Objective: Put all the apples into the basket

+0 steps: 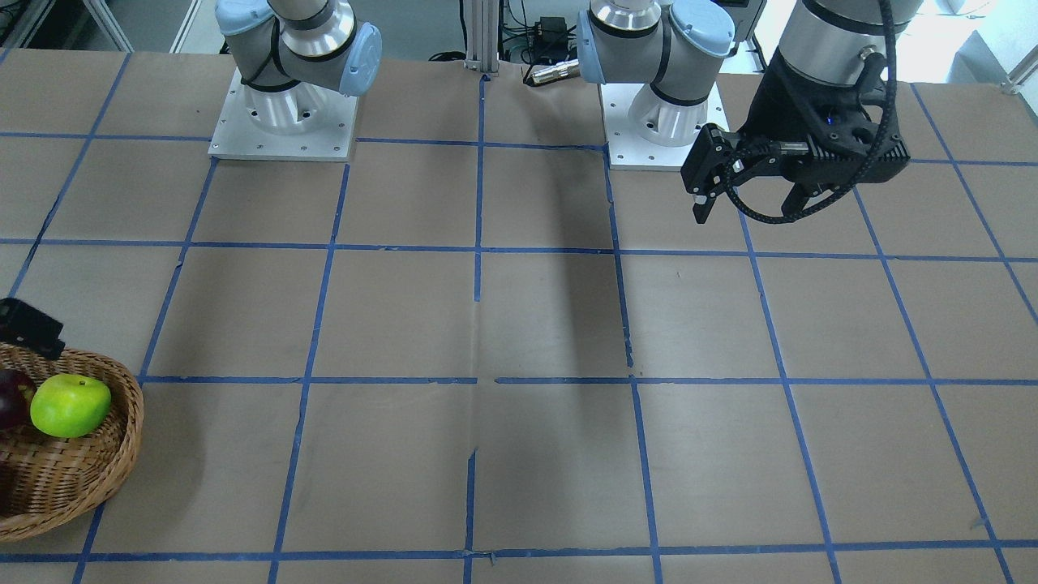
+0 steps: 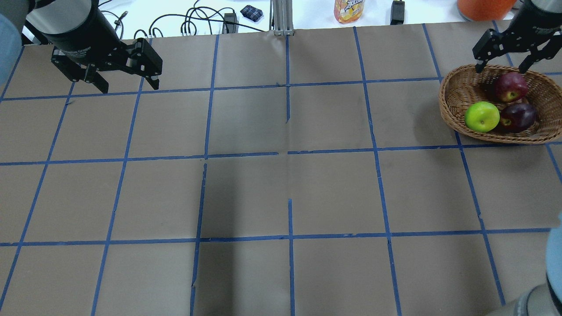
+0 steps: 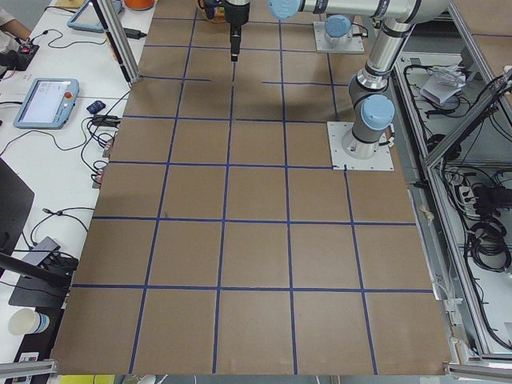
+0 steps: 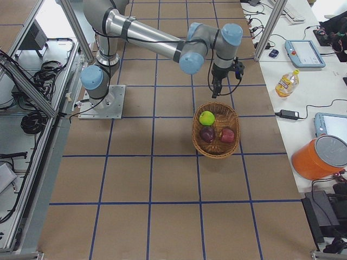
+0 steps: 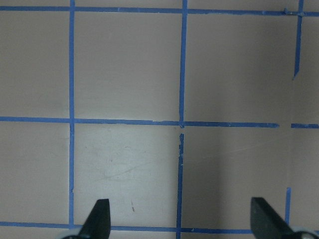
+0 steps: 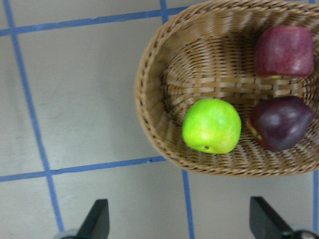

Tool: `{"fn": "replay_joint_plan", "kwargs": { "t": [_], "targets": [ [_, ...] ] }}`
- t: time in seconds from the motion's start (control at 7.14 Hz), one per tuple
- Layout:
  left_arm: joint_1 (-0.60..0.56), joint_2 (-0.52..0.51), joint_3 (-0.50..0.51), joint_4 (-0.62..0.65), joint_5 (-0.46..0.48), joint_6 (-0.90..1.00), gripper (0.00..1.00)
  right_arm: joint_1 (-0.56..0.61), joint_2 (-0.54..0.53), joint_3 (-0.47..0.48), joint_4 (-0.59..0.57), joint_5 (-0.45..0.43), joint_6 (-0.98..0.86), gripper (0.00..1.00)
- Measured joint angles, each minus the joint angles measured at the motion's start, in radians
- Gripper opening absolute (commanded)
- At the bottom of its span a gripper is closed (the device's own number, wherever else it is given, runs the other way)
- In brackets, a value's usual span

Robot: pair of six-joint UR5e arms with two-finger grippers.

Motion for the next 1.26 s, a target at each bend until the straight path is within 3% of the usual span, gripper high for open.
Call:
{"fn": "replay_joint_plan", "kwargs": {
  "t": [0.56, 1.26],
  "targets": [
    [0.002, 0.000, 0.000, -0.006, -0.001, 0.000, 1.00, 0.261, -0.158, 0.009, 0.157, 0.013, 0.237, 1.00],
    [0.003, 0.000, 0.002, -0.005, -0.003, 0.000, 1.00, 0.308, -0.250, 0.132, 0.201, 0.057, 0.253, 1.00]
  ]
}}
